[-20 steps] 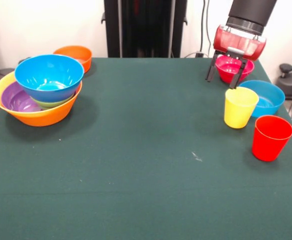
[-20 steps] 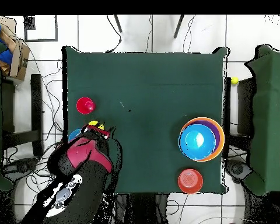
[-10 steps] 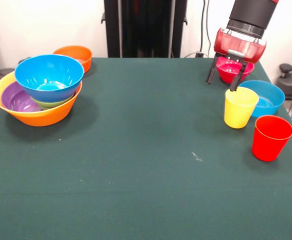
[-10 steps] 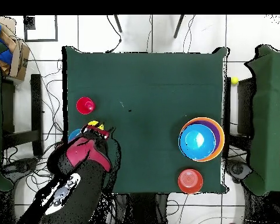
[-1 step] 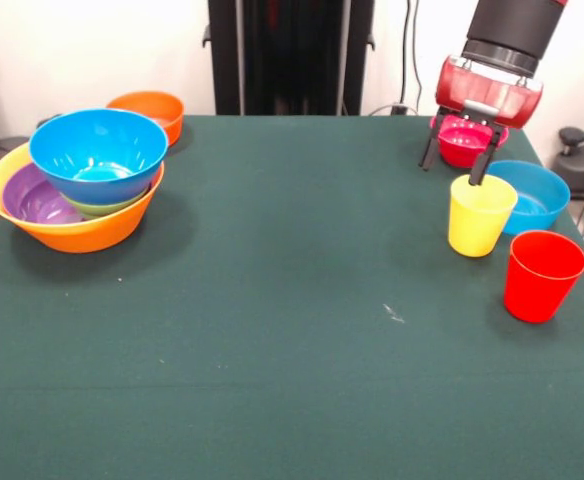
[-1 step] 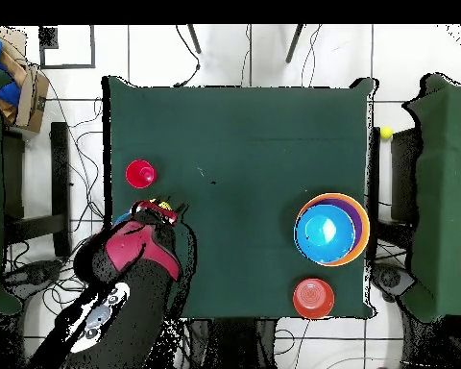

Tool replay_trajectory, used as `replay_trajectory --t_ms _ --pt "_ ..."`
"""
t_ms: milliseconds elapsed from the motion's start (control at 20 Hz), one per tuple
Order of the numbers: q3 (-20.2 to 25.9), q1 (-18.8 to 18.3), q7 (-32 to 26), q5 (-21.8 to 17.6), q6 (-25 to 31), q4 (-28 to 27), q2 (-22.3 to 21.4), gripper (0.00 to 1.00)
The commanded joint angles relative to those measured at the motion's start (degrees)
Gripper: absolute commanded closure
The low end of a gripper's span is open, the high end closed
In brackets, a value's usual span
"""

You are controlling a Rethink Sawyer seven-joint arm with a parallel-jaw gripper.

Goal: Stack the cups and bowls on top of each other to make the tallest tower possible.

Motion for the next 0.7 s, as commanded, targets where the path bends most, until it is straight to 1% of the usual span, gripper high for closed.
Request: replay_trajectory --t_ms 50,200,450,700 --pt "2.8 0.6 4.1 1.6 5.6 -4.2 5.1 0.0" --pt "2.1 1.1 4.3 1.7 5.4 -5.0 6.0 0.0" --pt "2.5 0.6 3.8 2.0 6.1 -5.9 6.2 0.0" --pt "2.4 0.4 4.1 2.1 4.9 -6.7 7.3 0.0"
